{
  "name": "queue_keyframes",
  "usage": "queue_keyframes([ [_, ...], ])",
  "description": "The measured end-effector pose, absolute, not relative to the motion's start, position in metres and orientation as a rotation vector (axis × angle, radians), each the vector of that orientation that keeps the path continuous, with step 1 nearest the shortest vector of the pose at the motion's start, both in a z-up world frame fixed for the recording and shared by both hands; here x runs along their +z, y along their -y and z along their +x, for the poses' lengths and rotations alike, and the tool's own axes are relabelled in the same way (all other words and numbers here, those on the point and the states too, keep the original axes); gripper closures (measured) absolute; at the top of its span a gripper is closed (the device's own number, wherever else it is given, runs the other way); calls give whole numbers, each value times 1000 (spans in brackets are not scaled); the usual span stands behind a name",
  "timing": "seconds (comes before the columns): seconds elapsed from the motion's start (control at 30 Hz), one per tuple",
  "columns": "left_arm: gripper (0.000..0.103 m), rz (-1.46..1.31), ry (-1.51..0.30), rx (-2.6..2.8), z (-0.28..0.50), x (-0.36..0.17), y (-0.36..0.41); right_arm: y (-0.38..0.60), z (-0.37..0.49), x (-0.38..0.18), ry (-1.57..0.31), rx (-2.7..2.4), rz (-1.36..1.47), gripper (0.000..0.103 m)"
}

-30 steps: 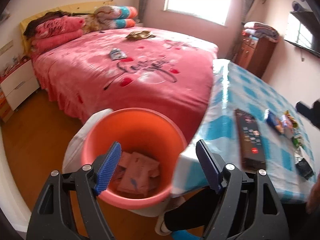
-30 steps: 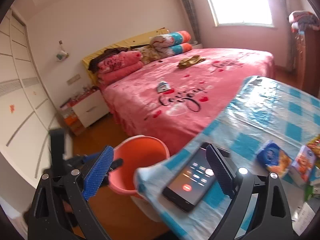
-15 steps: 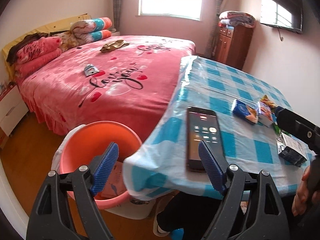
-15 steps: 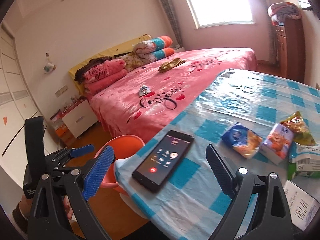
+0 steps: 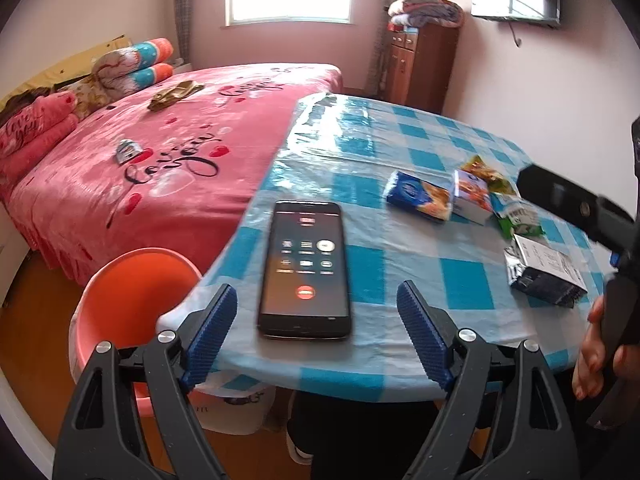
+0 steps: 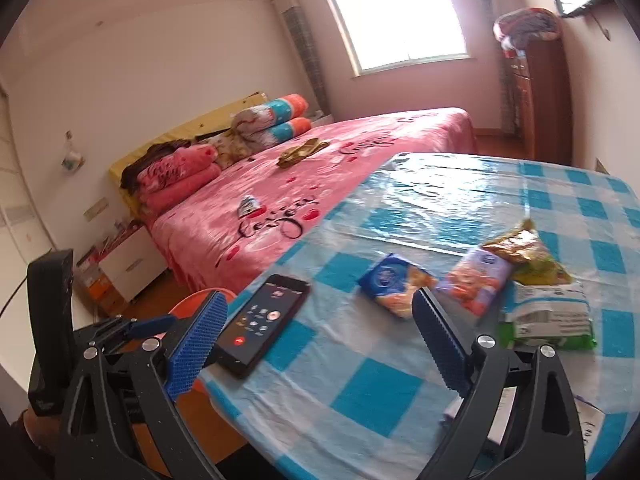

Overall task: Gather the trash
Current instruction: 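Bring both open tools back over the checkered table, then move the left tool onto the white milk carton and close on it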

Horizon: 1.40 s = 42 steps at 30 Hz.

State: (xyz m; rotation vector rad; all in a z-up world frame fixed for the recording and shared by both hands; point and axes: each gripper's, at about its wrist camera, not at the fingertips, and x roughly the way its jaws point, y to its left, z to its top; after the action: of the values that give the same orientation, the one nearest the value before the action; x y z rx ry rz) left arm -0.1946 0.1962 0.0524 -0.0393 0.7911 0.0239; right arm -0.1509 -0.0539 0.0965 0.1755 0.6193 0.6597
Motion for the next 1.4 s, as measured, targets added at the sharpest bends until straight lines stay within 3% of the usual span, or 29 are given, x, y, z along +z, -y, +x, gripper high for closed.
queue_keyframes([
  [0.73, 20, 36, -840, -196, -158, 46, -92, 186, -95, 65, -714, 401, 334, 10],
  [1.4, 20, -135, -1014, -538, -149, 12, 2, 251, -71, 35, -775, 331, 436, 10],
])
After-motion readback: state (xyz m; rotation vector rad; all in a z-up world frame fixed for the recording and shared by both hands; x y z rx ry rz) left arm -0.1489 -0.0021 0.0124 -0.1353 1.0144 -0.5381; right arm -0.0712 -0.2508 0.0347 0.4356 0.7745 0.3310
